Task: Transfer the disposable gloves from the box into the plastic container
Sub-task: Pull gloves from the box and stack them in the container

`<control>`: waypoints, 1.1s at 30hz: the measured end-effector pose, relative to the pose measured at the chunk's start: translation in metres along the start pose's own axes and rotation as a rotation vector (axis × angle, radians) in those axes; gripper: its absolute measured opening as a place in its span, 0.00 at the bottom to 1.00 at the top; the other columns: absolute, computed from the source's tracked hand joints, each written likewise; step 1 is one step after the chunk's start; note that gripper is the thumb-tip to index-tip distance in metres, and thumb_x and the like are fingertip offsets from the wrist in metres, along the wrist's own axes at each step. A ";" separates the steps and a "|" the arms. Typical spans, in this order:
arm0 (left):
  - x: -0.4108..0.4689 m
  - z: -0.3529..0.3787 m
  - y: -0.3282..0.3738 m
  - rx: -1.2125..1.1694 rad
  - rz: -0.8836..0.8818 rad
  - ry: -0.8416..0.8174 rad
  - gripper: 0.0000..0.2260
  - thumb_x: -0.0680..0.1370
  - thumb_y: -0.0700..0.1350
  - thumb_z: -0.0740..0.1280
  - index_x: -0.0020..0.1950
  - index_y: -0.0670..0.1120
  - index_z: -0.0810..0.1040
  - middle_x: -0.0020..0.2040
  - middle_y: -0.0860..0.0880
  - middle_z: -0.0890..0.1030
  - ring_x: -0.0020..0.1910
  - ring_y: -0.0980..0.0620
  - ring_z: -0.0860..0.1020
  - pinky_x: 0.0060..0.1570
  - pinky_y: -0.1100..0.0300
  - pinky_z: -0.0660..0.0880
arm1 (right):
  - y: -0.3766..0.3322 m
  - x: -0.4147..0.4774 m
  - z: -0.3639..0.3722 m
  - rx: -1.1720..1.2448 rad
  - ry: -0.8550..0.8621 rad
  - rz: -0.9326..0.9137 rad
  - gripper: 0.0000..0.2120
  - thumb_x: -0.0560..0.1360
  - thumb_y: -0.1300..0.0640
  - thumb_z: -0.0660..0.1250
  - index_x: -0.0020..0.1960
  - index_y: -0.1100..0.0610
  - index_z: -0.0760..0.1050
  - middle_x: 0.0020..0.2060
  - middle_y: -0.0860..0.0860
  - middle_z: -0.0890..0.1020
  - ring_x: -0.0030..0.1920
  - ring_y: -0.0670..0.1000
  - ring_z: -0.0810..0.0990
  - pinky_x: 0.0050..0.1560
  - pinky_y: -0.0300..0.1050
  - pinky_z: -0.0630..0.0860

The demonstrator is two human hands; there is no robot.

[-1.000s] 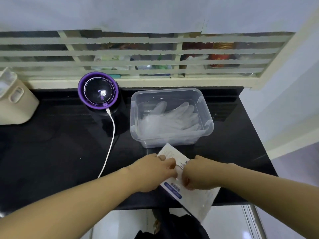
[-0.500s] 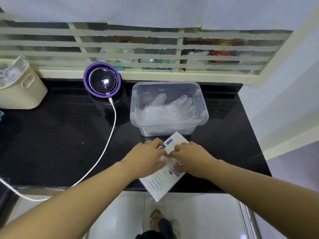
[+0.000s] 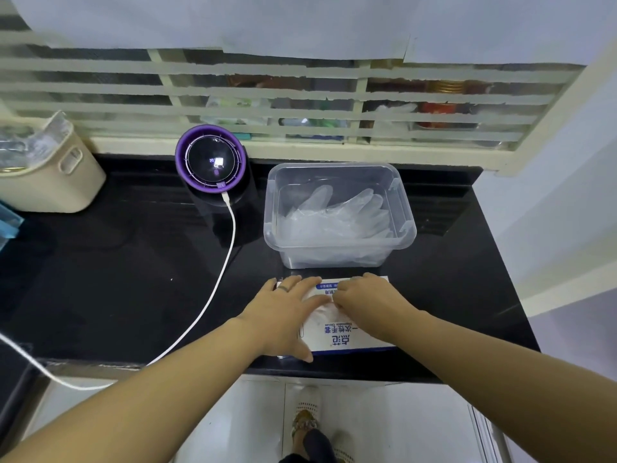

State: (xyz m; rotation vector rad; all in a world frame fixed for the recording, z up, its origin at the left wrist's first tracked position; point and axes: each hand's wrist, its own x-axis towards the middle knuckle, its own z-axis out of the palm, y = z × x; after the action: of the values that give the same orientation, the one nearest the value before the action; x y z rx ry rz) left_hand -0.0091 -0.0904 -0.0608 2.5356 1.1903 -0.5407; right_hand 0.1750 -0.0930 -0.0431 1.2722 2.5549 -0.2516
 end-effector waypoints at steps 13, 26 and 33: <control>0.004 -0.001 -0.006 0.012 0.051 0.080 0.51 0.66 0.66 0.71 0.79 0.53 0.45 0.78 0.54 0.49 0.76 0.49 0.51 0.74 0.48 0.51 | -0.001 -0.013 0.000 0.184 0.062 0.112 0.15 0.80 0.47 0.58 0.61 0.52 0.75 0.57 0.48 0.74 0.53 0.50 0.71 0.55 0.44 0.70; 0.003 0.000 -0.004 0.022 0.067 0.065 0.50 0.65 0.65 0.72 0.78 0.54 0.47 0.78 0.51 0.49 0.76 0.46 0.50 0.74 0.48 0.51 | -0.001 -0.021 -0.012 0.389 0.088 0.147 0.07 0.81 0.54 0.56 0.51 0.54 0.72 0.48 0.48 0.74 0.44 0.47 0.72 0.45 0.41 0.69; 0.006 0.000 -0.006 -0.007 0.049 0.043 0.51 0.65 0.65 0.72 0.78 0.54 0.45 0.77 0.50 0.49 0.76 0.46 0.49 0.75 0.45 0.49 | -0.010 -0.014 0.004 0.627 0.191 0.325 0.11 0.79 0.47 0.61 0.58 0.50 0.74 0.53 0.43 0.76 0.53 0.44 0.73 0.56 0.39 0.71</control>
State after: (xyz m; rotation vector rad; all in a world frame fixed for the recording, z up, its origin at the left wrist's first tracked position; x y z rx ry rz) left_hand -0.0101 -0.0831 -0.0637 2.5752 1.1397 -0.4720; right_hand 0.1753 -0.1107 -0.0424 1.9857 2.4460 -0.9534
